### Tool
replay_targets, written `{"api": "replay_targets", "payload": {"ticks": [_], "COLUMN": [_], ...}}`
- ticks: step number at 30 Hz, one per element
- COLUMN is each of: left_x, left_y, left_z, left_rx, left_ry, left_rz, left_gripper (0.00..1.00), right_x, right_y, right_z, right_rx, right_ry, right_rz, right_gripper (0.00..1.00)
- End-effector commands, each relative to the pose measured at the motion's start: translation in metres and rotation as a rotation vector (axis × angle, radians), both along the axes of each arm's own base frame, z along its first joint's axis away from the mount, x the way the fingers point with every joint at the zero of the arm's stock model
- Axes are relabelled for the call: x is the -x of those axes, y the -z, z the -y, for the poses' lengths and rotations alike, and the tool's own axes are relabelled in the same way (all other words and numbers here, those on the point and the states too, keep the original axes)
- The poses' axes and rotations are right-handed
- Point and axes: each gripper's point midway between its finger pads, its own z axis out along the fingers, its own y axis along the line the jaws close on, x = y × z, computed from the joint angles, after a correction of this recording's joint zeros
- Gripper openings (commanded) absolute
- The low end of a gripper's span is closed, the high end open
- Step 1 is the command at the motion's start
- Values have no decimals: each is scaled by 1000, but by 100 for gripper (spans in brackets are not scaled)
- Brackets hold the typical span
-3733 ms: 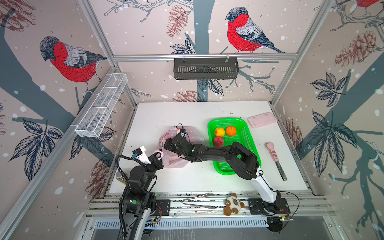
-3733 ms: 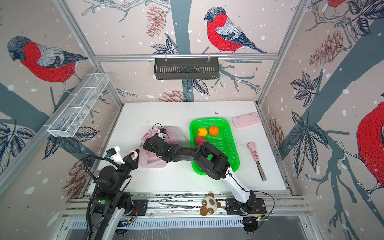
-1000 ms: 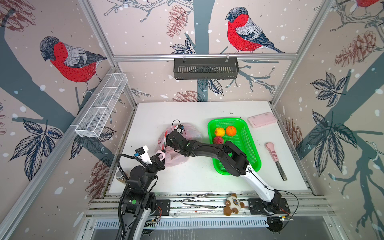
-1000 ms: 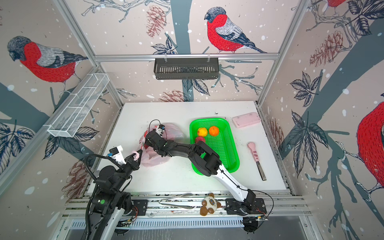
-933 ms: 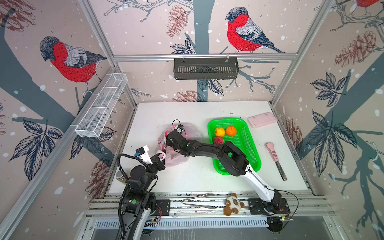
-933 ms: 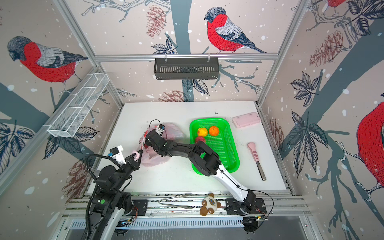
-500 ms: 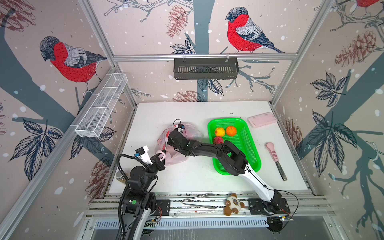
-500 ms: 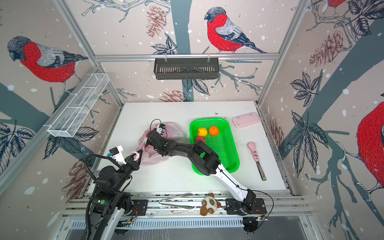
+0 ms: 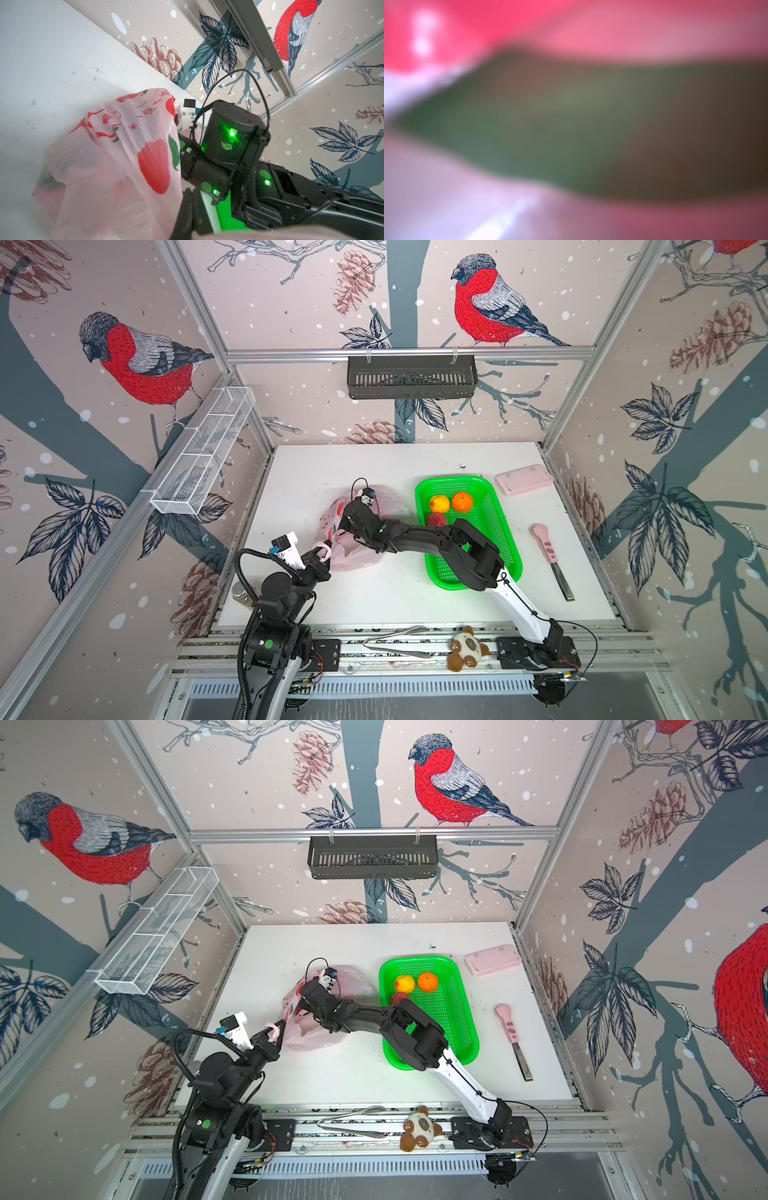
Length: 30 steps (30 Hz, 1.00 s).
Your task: Untie the knot of the plastic bag and take out the fruit
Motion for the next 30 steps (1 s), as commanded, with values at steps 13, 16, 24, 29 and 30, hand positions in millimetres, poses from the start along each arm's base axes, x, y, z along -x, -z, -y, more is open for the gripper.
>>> {"api": "replay_targets", "payload": {"ticks": [13,16,24,29,30], "left_x": [-12,-13,-19,-23,-24], "left_y": [2,0,-6,-13,-16], "left_z": [-19,-23,-35,-49,-51], "left_rx": [-14,-27,-59,-81,-85], "left_ry": [-121,-142,-219,-302,-312], "left_rz": [41,49,76,107,114], "left_gripper": [0,0,0,0,0], "right_x": [15,17,26,33,34], "right_y": [-38,-43,-63,-63,-62], "right_z": [6,11,27,42,46], "right_rx": [19,39,147,208,219], "right_ry": [-73,-74,-78,-82,-82], "right_rz": [87,101,171,173,173], "right_gripper": [23,23,22,21,21]}}
